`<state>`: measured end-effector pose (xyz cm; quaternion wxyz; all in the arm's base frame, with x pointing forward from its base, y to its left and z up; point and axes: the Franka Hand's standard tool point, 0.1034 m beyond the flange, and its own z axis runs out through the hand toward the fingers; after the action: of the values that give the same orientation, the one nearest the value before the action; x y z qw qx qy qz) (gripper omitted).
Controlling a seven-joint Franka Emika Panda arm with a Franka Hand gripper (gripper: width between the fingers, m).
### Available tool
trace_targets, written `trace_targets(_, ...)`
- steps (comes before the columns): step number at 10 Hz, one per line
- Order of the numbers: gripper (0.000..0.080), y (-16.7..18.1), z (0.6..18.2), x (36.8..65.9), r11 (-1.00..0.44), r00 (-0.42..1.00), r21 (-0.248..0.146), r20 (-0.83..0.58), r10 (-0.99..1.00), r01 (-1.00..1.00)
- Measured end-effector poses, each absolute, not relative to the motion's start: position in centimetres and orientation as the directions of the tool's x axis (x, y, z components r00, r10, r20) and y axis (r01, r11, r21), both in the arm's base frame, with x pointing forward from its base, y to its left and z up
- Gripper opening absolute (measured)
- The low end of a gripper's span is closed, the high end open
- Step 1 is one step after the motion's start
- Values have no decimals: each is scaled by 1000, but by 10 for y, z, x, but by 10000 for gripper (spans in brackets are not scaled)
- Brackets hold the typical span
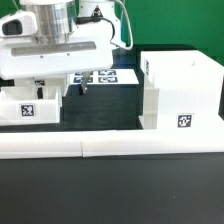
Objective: Assemble drawer
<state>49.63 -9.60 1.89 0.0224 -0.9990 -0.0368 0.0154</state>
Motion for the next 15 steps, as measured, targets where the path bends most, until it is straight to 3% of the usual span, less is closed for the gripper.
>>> trace_targets(2, 649, -98, 8, 494, -997, 997, -36, -32, 74, 73)
trace_targets(6, 649, -98, 6, 492, -997, 997, -29, -27, 74, 74)
trace_targets(7, 518, -98, 6, 492, -997, 997, -29, -27, 74, 74)
trace_targets(8, 518, -98, 6, 492, -997, 997, -29, -27, 74, 74)
trace_targets(10, 243, -99, 6, 492, -997, 997, -29, -27, 74, 73)
trace_targets(11, 243, -99, 6, 492, -997, 997, -29, -27, 74, 73)
trace_targets(12, 74, -99, 6, 492, -997, 997, -29, -27, 74, 73)
trace_targets(15, 41, -99, 6, 492, -997, 997, -28, -27, 74, 73)
